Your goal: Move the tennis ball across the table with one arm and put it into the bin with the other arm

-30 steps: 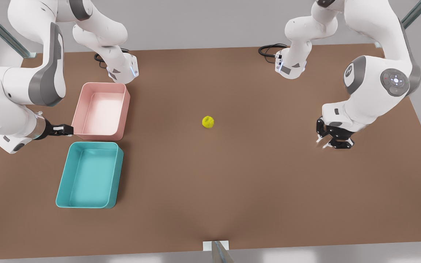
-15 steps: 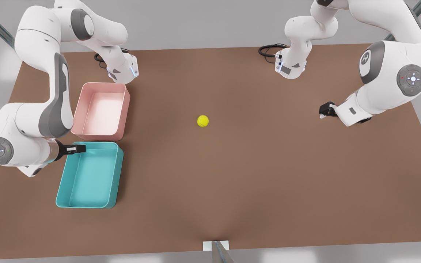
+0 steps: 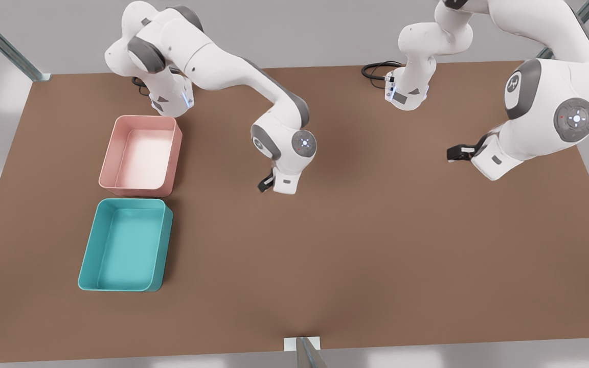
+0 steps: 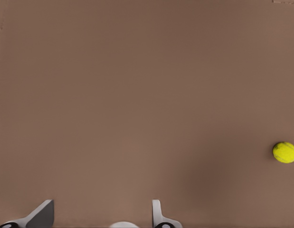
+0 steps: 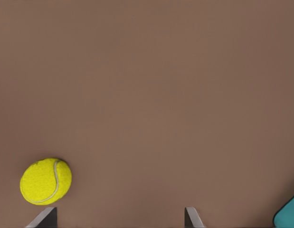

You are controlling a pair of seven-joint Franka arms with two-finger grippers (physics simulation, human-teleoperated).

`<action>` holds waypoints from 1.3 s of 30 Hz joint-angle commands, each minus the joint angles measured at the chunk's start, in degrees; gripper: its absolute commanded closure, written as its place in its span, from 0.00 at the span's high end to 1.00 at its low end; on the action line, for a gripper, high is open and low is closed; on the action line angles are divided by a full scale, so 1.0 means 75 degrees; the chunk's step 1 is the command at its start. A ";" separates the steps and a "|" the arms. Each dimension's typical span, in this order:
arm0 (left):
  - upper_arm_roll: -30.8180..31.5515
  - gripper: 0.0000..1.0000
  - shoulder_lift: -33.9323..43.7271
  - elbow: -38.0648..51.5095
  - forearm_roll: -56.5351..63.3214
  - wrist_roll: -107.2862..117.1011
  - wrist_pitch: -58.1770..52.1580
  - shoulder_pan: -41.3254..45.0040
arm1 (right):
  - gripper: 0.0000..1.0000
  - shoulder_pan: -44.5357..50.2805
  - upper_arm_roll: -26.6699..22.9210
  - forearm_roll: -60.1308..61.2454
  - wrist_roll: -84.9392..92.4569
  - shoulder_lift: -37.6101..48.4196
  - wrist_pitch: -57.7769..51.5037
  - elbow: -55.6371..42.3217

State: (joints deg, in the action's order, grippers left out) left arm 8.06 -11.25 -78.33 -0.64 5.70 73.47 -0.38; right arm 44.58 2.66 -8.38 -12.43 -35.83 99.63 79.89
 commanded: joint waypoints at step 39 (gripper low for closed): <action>0.0004 1.00 -0.0012 0.0002 0.0004 0.1244 -0.0562 0.0004 | 1.00 0.0501 0.0278 0.0262 -0.7190 0.0957 0.5853 0.4453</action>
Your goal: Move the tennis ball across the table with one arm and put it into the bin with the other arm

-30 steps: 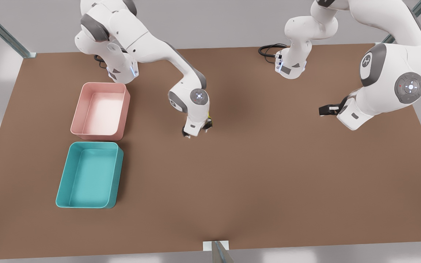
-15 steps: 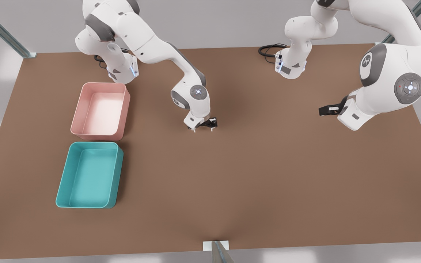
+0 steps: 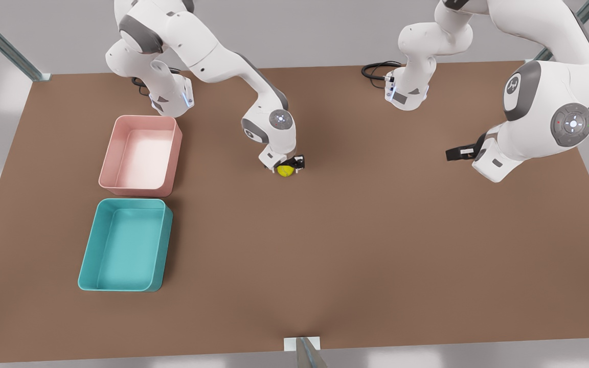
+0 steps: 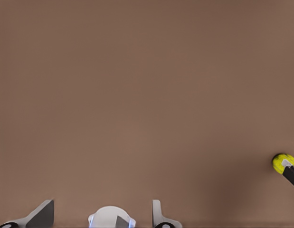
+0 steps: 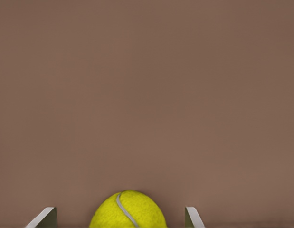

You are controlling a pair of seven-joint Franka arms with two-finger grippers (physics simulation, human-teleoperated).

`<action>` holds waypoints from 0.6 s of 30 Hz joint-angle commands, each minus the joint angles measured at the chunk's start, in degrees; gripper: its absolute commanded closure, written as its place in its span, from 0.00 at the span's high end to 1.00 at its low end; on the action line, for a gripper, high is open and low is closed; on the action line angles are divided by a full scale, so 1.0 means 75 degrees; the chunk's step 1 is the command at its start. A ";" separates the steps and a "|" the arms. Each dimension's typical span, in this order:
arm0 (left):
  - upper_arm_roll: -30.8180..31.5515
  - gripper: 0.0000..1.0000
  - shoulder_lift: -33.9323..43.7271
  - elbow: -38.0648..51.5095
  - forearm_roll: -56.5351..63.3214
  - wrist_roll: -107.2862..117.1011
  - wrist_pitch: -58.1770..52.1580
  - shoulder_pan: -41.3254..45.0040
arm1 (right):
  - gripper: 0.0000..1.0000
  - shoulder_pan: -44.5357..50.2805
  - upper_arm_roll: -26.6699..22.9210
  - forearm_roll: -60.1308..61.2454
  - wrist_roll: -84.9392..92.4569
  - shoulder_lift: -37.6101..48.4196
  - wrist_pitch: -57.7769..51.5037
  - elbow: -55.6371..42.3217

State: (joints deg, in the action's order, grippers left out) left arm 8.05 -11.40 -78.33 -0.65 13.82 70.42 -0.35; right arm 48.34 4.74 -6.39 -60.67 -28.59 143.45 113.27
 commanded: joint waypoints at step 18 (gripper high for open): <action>0.0040 1.00 -0.0214 0.0026 -0.0429 -0.0378 -0.1128 -0.0305 | 1.00 0.0188 0.0012 -0.0026 -0.0700 -0.0583 0.0104 -0.0126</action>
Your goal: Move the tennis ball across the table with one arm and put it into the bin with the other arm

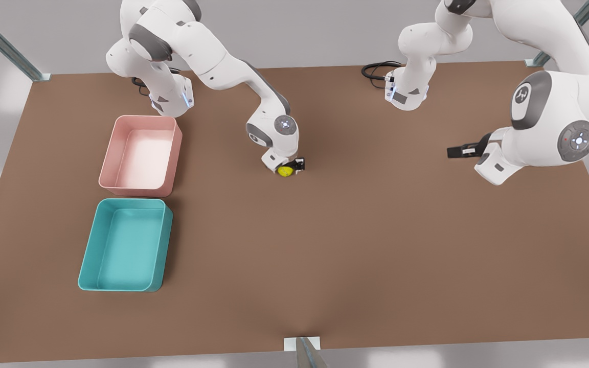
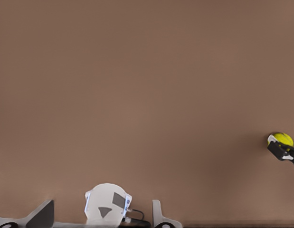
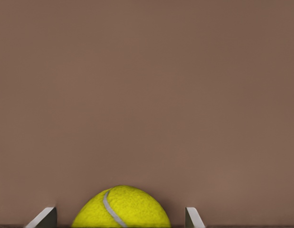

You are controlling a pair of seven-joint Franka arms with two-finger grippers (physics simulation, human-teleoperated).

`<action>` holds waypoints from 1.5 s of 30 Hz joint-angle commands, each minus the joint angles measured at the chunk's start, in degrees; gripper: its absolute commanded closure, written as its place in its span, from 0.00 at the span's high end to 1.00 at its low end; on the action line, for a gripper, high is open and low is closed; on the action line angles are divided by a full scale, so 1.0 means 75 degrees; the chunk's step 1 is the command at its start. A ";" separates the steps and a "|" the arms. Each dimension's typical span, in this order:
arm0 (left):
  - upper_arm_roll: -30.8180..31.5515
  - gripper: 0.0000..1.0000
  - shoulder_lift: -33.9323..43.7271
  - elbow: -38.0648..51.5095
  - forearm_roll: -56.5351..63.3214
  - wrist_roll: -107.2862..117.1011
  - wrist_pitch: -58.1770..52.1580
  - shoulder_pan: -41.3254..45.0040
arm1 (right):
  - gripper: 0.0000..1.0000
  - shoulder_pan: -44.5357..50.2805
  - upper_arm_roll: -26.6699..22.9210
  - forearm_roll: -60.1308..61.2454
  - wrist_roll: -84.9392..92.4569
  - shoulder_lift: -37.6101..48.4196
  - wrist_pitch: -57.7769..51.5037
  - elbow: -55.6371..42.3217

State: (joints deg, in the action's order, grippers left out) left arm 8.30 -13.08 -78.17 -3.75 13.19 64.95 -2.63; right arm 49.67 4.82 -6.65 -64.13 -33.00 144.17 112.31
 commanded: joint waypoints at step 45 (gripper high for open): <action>0.0359 1.00 -0.0260 0.0146 -0.0004 0.0608 -0.0445 0.0093 | 0.70 -0.3997 -0.3292 0.0934 1.1105 0.0779 -0.3543 -0.1920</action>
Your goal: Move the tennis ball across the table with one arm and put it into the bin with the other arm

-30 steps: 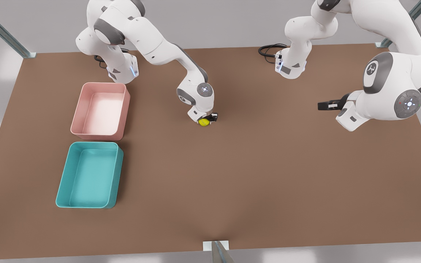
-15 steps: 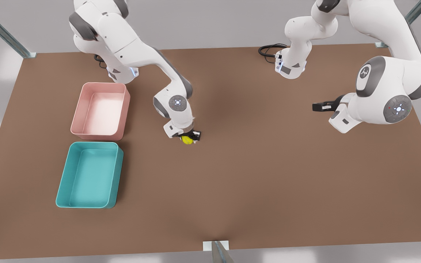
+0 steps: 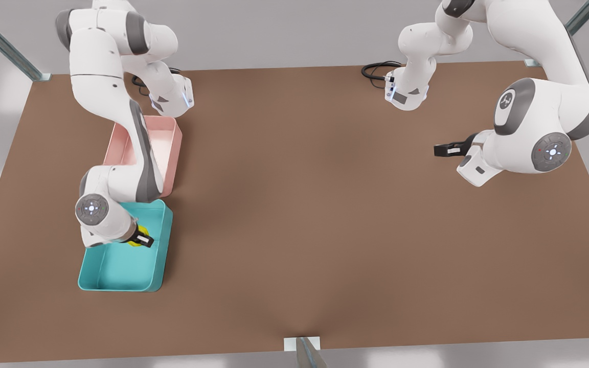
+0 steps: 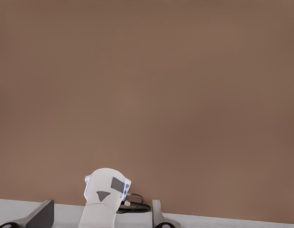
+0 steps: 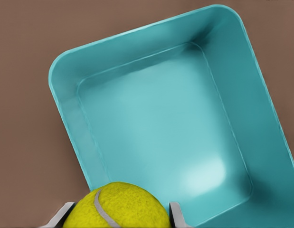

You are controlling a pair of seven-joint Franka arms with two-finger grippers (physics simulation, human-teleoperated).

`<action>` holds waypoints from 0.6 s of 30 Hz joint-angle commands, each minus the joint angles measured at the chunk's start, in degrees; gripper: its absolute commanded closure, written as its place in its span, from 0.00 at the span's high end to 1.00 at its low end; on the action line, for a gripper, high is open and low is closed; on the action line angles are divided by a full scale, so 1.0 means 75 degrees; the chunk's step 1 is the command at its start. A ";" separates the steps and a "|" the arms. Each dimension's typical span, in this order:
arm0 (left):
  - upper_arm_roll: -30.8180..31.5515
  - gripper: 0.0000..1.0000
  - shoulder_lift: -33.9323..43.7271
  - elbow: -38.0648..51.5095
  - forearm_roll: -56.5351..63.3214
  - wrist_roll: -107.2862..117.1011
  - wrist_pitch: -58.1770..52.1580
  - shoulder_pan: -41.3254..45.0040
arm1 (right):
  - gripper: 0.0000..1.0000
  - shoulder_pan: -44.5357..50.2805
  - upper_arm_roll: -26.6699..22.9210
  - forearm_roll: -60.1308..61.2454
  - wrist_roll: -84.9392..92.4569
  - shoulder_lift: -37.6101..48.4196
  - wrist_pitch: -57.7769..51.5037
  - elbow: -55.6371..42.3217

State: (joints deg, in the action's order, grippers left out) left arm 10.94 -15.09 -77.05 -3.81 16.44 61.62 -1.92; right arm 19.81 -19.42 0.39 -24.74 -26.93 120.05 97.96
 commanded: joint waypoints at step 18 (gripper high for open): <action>0.0064 1.00 0.0009 -0.0004 0.0016 0.0199 -0.0013 -0.0002 | 1.00 -0.1540 0.1651 -0.0661 0.3955 0.2395 -0.3491 -0.1085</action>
